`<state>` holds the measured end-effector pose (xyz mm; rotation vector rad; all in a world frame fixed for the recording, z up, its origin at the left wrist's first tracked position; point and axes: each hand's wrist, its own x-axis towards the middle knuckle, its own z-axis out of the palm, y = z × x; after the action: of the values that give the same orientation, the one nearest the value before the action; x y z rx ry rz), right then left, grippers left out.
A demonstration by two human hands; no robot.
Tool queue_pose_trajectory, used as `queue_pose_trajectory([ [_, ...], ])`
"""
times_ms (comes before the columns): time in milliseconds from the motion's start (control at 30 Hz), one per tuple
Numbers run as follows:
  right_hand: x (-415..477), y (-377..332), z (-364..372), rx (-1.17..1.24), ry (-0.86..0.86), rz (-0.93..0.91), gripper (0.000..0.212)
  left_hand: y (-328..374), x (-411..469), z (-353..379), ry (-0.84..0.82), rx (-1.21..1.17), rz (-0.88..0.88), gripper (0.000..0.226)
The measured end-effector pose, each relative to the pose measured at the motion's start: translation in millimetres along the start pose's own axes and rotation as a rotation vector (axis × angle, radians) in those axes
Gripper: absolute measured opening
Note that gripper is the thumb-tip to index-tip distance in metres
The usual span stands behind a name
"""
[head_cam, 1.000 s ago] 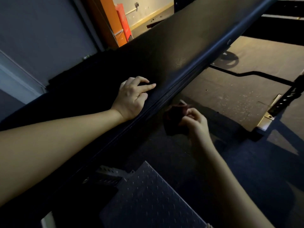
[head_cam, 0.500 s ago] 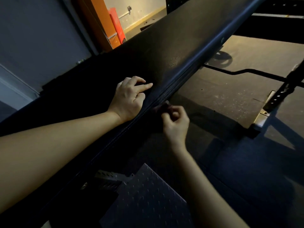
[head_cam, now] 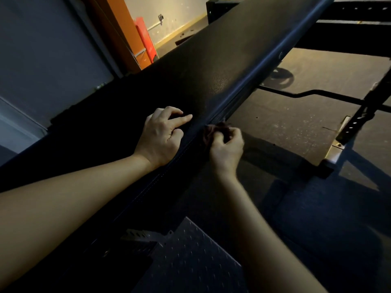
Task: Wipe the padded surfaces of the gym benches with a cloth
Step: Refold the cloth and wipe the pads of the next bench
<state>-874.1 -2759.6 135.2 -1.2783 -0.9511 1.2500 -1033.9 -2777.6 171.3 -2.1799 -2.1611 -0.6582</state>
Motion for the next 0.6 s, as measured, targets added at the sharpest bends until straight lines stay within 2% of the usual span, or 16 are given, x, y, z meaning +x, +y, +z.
queue_pose_trajectory([
  [167,-76,22,8,-0.003,-0.228,-0.077,0.008,0,0,-1,0.011,-0.010,-0.001,0.052],
  [333,24,0,3,-0.022,0.004,-0.059,0.011,0,-1,0,0.013,-0.033,-0.003,0.051],
  [433,45,-8,0,0.050,0.085,-0.013,0.009,-1,-1,1,0.016,-0.038,-0.003,0.052],
  [500,20,-4,6,0.084,0.061,-0.035,0.014,-1,-1,1,0.018,-0.036,0.006,0.053],
  [600,-35,13,14,0.116,-0.072,-0.100,0.021,-1,0,0,0.021,-0.046,0.009,0.056],
])
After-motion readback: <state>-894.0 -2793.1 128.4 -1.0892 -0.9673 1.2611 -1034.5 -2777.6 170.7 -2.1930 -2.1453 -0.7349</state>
